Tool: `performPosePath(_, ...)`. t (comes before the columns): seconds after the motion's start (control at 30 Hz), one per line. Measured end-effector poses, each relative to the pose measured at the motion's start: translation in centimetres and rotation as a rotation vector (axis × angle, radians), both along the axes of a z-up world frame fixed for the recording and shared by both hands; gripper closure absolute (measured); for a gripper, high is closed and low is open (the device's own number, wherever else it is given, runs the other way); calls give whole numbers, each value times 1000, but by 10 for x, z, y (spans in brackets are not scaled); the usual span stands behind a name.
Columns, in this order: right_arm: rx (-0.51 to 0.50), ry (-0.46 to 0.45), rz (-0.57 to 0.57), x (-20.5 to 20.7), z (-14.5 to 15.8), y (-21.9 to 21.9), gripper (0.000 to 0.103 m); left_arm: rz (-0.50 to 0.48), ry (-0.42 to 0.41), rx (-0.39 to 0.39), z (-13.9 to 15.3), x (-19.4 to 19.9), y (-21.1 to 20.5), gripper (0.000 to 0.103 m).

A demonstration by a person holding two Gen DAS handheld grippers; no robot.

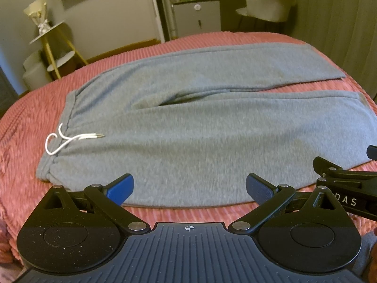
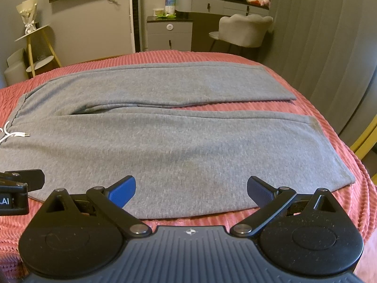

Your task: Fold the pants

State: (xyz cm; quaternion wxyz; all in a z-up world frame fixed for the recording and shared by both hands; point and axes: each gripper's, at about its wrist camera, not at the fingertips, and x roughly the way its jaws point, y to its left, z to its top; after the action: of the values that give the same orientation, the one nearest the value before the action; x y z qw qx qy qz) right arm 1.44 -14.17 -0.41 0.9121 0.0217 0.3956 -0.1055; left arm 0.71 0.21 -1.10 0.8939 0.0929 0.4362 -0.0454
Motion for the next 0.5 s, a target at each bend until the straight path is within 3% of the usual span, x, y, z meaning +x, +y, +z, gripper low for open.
performPosePath(0.5, 6, 0, -15, 2, -1, -5, 2, -4, 17, 4, -3, 4, -3, 0)
